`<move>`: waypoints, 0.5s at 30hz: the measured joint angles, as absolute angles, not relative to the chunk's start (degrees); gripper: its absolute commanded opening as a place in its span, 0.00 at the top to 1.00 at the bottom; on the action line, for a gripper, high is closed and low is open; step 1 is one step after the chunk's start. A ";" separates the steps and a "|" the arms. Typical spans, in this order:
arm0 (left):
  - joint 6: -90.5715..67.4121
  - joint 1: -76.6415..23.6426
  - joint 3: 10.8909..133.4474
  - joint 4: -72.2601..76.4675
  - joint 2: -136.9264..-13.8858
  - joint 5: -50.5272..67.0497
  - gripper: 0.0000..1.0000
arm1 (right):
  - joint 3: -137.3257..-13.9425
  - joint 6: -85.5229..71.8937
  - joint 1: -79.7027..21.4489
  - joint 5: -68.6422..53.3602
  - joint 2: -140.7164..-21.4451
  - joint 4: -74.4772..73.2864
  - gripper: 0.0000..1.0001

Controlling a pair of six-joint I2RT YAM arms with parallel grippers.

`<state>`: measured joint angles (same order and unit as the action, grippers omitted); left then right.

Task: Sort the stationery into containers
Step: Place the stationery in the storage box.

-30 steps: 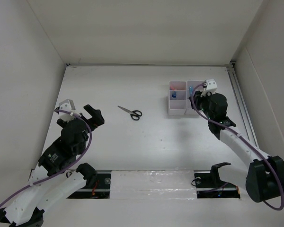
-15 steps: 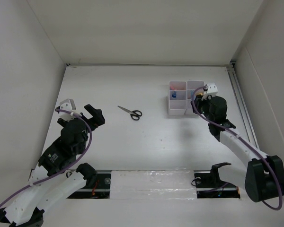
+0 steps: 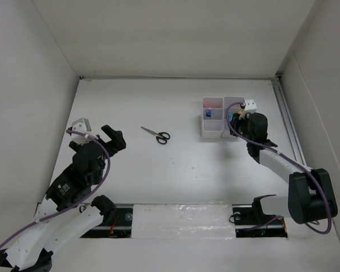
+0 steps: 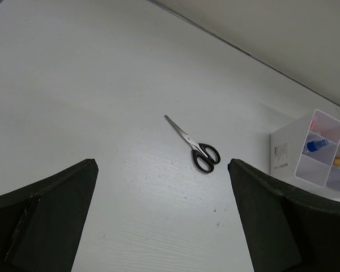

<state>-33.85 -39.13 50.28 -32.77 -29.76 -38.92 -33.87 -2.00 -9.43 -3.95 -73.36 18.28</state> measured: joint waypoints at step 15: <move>-33.85 -39.13 50.28 -32.38 -29.45 -38.54 0.00 | -36.29 -0.56 -8.84 -4.34 -77.41 21.41 1.00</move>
